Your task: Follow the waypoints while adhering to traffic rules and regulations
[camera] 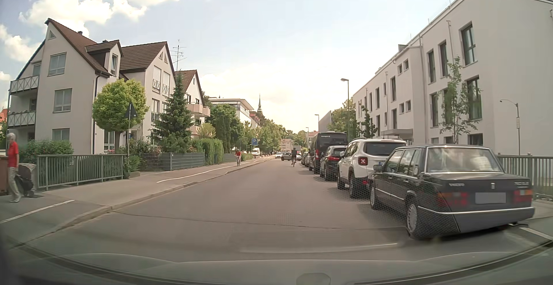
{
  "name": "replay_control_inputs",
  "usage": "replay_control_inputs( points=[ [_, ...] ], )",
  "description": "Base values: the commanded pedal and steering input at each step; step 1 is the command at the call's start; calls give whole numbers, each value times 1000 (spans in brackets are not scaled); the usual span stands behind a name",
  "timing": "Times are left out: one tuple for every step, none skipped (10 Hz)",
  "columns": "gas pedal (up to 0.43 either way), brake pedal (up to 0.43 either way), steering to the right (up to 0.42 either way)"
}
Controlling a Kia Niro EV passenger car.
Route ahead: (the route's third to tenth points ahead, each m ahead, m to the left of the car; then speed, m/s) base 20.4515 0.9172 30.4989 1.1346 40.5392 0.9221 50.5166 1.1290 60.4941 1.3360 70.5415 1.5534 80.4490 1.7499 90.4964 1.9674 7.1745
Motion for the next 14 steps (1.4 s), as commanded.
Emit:
replay_control_inputs(
  points=[
    [47, 0, -5],
    [47, 0, -4],
    [47, 0, -3],
    [39, 0, 0],
    [39, 0, 3],
    [39, 0, 3],
    [39, 0, 3],
    [28, 0, 3],
    [20, 0, 4],
    [0, 0, 4],
    [0, 0, 3],
    [0, 0, 3],
    [0, 0, 2],
    [0, 0, 2]
  ],
)
